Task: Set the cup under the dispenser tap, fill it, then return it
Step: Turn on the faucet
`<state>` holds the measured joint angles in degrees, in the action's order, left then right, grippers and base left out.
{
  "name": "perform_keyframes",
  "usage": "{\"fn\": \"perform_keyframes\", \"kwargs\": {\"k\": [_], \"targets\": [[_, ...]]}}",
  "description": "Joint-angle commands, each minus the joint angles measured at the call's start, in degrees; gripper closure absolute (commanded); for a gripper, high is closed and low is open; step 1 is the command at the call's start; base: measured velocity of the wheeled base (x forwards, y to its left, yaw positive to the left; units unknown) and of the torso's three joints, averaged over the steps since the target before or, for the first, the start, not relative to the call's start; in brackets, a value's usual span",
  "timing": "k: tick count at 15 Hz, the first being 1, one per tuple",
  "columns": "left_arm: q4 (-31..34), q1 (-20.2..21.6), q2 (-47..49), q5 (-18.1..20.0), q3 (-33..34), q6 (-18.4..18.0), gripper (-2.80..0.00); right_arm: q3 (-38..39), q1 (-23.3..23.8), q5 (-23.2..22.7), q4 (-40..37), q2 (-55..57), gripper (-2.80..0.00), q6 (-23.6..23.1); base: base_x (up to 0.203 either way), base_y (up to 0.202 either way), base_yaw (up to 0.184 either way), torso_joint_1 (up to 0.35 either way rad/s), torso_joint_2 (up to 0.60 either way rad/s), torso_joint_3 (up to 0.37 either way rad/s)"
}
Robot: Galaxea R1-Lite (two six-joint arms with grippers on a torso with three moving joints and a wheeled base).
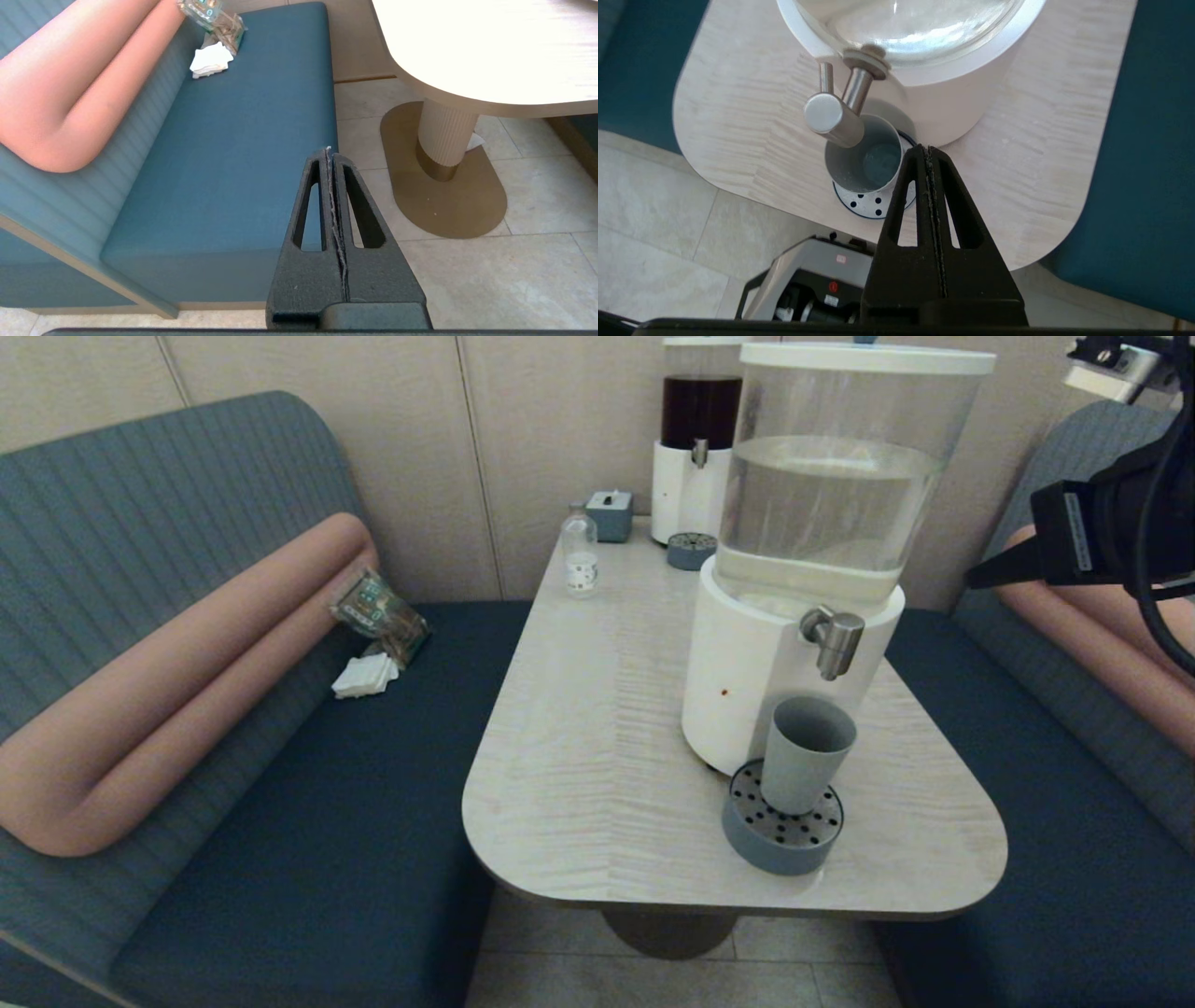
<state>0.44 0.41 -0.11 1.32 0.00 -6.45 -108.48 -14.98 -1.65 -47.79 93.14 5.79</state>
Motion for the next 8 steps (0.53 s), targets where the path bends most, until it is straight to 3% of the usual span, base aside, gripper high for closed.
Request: {"fn": "perform_keyframes", "kwargs": {"k": [1, 8], "targets": [[0.0, 0.0, 0.1, 0.0, 0.0, -0.1, 0.00, -0.1, -0.4, 0.0, -0.1, 2.4, 0.00, -0.1, 0.000, 0.000, 0.000, 0.000, 0.00, 0.000], [0.0, 0.0, 0.1, 0.0, 0.0, -0.1, 0.00, -0.3, -4.5, 0.0, 1.0, 4.2, 0.00, 0.0, 0.000, 0.000, 0.000, 0.000, 0.00, 0.000]]}}
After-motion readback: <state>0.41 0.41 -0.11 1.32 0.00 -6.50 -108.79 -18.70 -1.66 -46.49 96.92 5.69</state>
